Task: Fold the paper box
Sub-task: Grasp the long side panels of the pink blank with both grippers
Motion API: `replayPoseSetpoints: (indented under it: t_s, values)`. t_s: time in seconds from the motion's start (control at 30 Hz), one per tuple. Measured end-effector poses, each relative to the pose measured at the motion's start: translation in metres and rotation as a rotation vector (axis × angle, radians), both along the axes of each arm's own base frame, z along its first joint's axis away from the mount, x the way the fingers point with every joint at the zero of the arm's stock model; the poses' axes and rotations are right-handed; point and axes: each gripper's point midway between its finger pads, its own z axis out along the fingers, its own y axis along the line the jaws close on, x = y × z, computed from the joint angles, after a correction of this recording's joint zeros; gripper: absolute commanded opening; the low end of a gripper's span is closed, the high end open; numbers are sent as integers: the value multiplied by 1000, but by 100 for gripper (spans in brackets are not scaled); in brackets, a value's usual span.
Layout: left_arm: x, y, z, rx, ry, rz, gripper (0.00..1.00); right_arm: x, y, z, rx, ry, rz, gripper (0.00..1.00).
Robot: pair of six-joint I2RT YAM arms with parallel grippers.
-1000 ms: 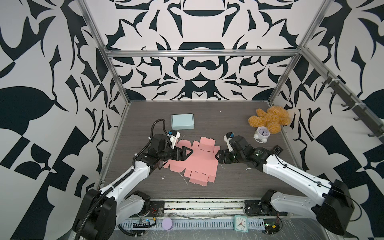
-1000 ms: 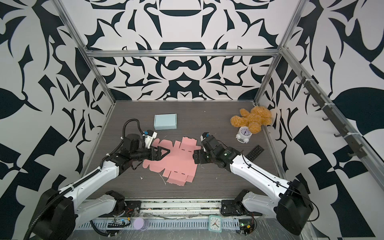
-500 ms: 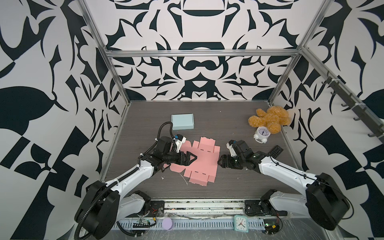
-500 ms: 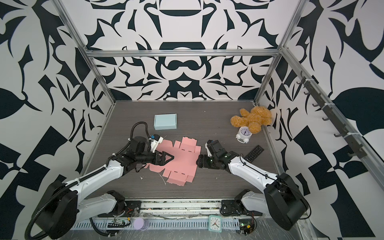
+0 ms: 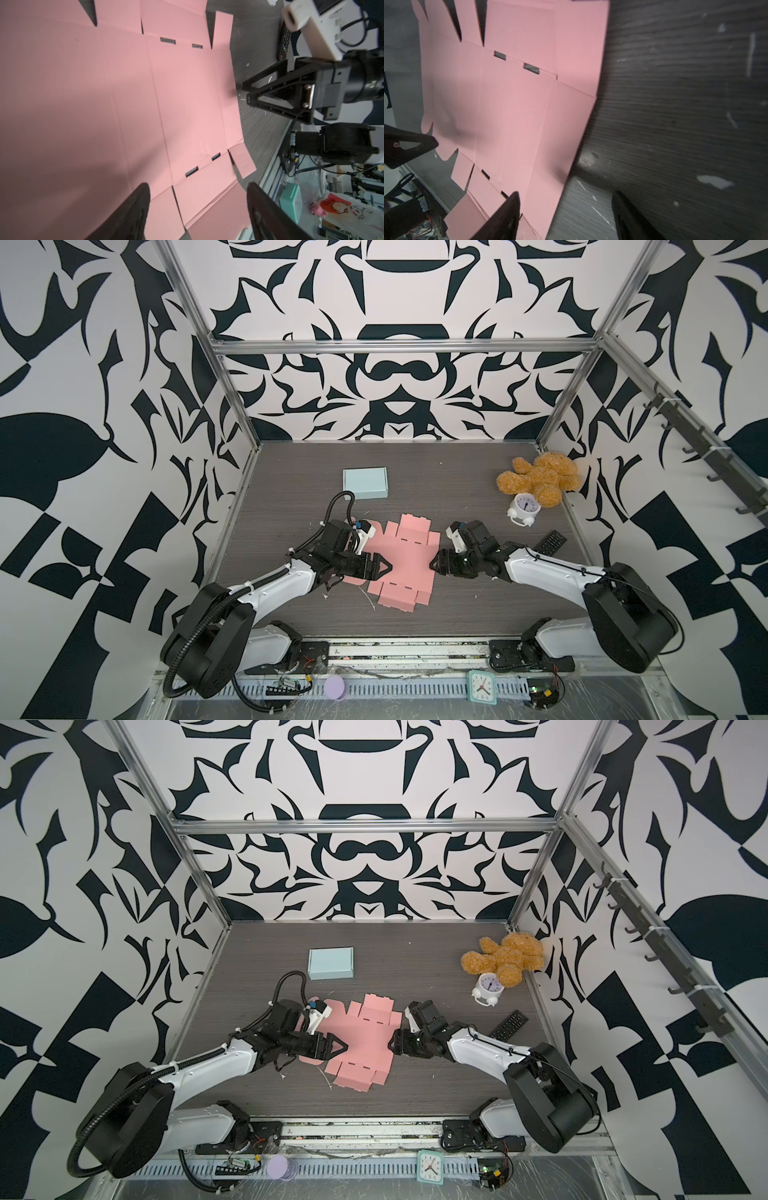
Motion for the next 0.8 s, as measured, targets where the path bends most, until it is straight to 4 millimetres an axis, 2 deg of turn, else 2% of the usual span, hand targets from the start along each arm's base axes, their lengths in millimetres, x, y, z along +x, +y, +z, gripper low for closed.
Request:
replayPoseSetpoints:
  t_s: [0.13, 0.4, 0.5, 0.8]
  values:
    - [-7, 2, -16, 28, 51, 2, 62, 5, 7, 0, 30, -12, 9, 70]
    - [-11, -3, -24, 44, 63, -5, 53, 14, 23, 2, 100, -26, 30, 68]
    - [-12, -3, -31, 48, 71, -4, 52, 16, 26, 3, 119, -23, 23, 67]
    - [-7, -15, -32, 13, 46, -15, 50, 14, 28, 3, 149, 10, -3, 62]
